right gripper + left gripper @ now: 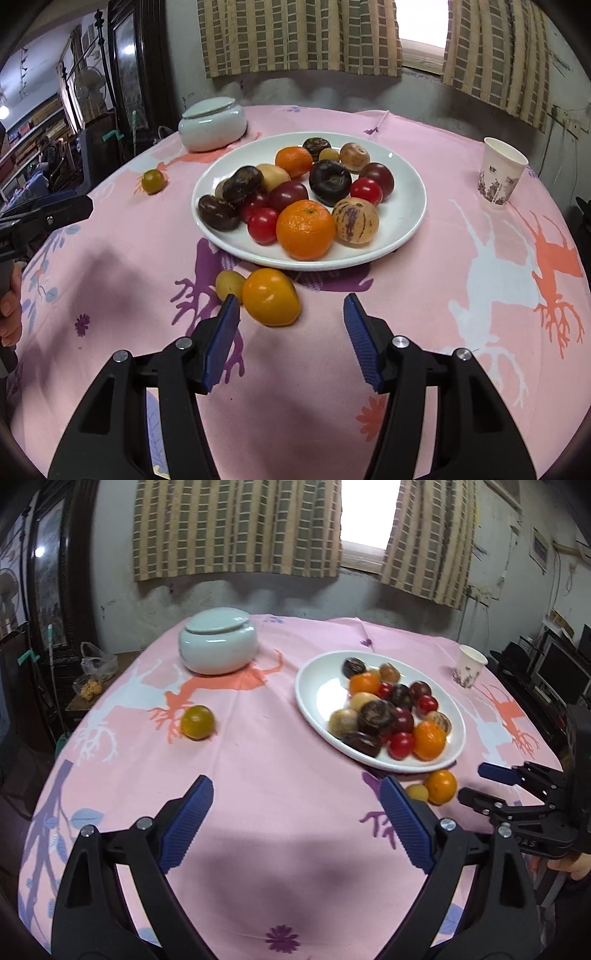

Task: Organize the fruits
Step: 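Grasp an orange tomato with the right tool while the left tool grasps a small yellow-green fruit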

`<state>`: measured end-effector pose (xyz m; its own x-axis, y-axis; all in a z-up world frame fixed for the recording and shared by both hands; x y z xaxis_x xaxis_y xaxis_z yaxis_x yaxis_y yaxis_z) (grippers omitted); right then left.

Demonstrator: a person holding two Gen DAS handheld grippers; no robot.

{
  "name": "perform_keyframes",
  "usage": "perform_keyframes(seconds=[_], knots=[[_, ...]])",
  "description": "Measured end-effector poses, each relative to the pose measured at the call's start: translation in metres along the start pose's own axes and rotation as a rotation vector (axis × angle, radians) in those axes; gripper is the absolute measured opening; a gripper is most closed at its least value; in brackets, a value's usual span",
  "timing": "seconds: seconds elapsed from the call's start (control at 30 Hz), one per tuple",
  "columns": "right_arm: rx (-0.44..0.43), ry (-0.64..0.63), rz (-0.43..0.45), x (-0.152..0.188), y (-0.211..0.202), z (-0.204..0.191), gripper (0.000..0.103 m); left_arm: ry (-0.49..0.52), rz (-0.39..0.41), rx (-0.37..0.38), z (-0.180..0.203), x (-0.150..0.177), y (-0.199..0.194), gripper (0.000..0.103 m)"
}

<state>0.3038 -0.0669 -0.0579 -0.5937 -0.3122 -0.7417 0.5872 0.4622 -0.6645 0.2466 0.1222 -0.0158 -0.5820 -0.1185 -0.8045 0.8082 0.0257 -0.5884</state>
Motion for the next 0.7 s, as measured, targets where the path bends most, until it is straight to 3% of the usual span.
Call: perform_keyframes(seconds=[0.27, 0.4, 0.6, 0.7], knots=[[-0.012, -0.03, -0.051, 0.004, 0.029, -0.013, 0.059, 0.062, -0.042, 0.035, 0.03, 0.017, 0.011, 0.093], [-0.029, -0.027, -0.043, -0.003, 0.038, -0.02, 0.044, 0.07, -0.05, 0.042, 0.036, 0.02, 0.012, 0.093], [-0.082, 0.048, -0.062, -0.003, 0.037, -0.011, 0.041, 0.074, -0.055, 0.046, 0.04, 0.022, 0.012, 0.093], [-0.059, 0.044, -0.056, -0.001, 0.03, -0.007, 0.041, 0.083, -0.06, 0.047, 0.043, 0.024, 0.013, 0.093]])
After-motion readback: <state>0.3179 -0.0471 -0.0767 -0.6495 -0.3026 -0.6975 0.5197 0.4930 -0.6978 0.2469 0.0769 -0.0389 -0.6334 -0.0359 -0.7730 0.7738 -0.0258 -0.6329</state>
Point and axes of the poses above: each gripper's, at about its wrist camera, not at the fingertips, and y roughly the way its jaws point, z to its right, x to its underside, the point moved 9 cm from there along y, roughly the way its jaws point, and after that the axes turned 6 degrees about z, right-handed, at the moved point
